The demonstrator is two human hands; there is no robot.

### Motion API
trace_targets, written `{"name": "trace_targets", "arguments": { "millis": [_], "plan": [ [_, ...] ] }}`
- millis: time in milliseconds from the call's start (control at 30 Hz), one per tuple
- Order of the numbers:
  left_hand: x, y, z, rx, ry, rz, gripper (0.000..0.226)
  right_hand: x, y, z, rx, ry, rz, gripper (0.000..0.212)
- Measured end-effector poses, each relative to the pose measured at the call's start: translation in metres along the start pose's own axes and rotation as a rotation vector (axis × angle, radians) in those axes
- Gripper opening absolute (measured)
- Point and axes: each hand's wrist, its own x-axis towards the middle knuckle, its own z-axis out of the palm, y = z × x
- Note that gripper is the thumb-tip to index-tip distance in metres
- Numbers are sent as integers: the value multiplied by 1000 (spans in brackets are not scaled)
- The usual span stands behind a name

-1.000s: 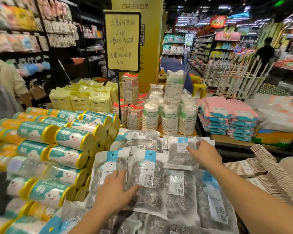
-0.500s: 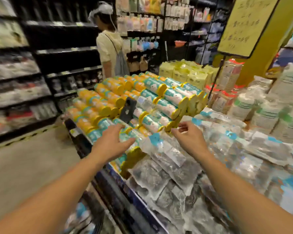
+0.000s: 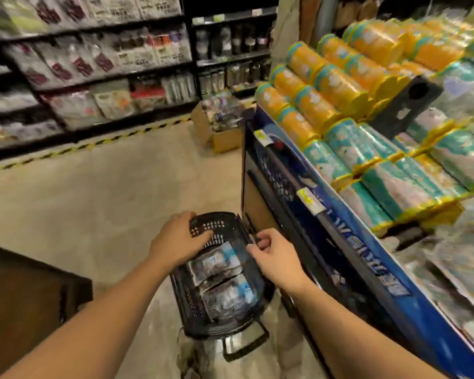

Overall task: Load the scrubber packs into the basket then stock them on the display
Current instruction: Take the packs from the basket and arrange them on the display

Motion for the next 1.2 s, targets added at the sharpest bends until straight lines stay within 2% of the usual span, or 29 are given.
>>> {"name": "trace_targets", "arguments": {
  "millis": [67, 200, 333, 400, 467, 567, 700, 800, 867, 933, 1067, 1133, 1200],
  "plan": [
    [35, -42, 6, 10, -80, -2, 60, 27, 11, 54, 13, -40, 133, 36],
    [113, -124, 34, 65, -177, -45, 78, 83, 46, 144, 78, -92, 429, 43],
    [186, -185, 86, 93, -291, -77, 63, 143, 107, 228, 215, -22, 718, 49],
    [224, -216, 126, 104, -323, -87, 71, 169, 141, 268, 263, 8, 842, 52],
    [259, -241, 172, 93, -331, -92, 75, 194, 185, 310, 309, 23, 910, 62],
    [300, -269, 241, 73, -329, -104, 60, 227, 250, 367, 376, -1, 957, 85],
    [343, -300, 330, 22, -315, -146, 55, 261, 351, 440, 493, -21, 1121, 109],
    [374, -319, 391, -15, -326, -209, 70, 281, 420, 490, 565, 12, 1216, 113],
    [393, -331, 425, -2, -334, -243, 76, 296, 422, 499, 599, 48, 1264, 120],
    [410, -347, 456, 34, -384, -280, 80, 305, 416, 499, 653, 67, 1335, 110],
    [431, -377, 502, 109, -479, -279, 108, 316, 423, 505, 804, 46, 1453, 67],
    [434, -388, 517, 180, -523, -281, 115, 317, 425, 508, 833, 2, 1456, 64],
    [435, -392, 523, 226, -511, -257, 114, 316, 425, 509, 830, -36, 1429, 63]
  ]
}}
